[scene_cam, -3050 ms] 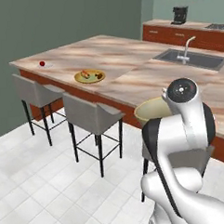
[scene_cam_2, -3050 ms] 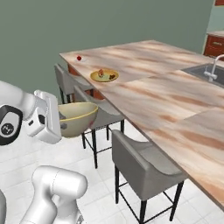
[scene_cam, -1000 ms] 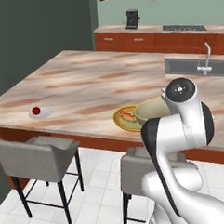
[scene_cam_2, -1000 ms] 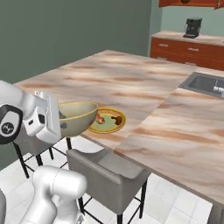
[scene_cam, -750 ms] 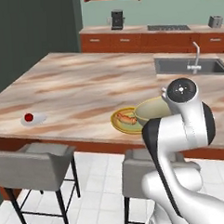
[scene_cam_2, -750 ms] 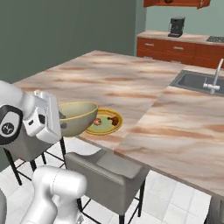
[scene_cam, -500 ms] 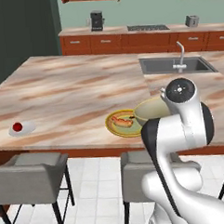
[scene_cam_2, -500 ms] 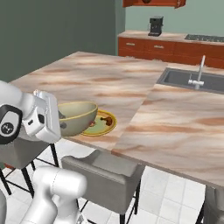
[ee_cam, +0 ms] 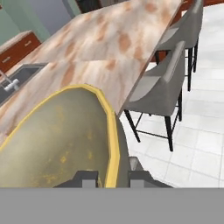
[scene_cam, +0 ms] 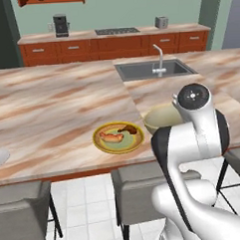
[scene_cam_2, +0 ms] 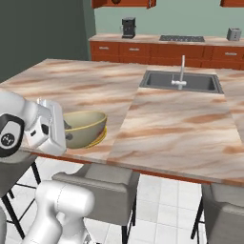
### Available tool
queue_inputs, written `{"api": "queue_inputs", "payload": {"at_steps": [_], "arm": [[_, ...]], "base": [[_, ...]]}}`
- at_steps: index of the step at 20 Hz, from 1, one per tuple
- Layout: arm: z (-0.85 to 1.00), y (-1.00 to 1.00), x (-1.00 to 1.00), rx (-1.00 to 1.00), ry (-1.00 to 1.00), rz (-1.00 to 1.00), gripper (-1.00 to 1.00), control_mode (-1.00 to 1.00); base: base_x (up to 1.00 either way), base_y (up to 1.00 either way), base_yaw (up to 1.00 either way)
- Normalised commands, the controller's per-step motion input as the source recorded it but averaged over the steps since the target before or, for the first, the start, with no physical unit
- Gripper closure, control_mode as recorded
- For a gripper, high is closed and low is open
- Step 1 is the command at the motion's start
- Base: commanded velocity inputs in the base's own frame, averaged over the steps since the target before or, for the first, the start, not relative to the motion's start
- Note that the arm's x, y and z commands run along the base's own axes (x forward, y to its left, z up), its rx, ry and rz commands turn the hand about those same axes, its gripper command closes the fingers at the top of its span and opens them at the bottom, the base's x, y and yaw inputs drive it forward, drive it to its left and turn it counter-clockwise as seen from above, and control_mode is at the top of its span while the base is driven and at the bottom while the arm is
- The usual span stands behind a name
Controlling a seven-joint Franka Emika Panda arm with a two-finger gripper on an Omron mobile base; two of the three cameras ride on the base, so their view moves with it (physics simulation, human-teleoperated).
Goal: Take the smaller bowl and place it next to the appetizer plate on the dining counter , and place the larger bowl next to the plate with cooked food.
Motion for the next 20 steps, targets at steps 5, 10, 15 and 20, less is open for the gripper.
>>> {"api": "queue_inputs", "payload": {"at_steps": [5,10,15,20], "arm": [[0.00,-0.01,0.37,0.11,-0.28,-0.17,1.00,-1.00],[0.00,-0.28,0.46,0.28,-0.14,-0.02,1.00,-1.00],[0.01,-0.40,0.21,0.21,0.04,0.00,1.00,-1.00],[0.00,-0.59,0.33,0.08,0.20,0.05,1.00,-1.00]], "base": [[0.00,0.00,0.00],[0.00,0.00,0.00],[0.00,0.00,0.00],[0.00,0.00,0.00]]}}
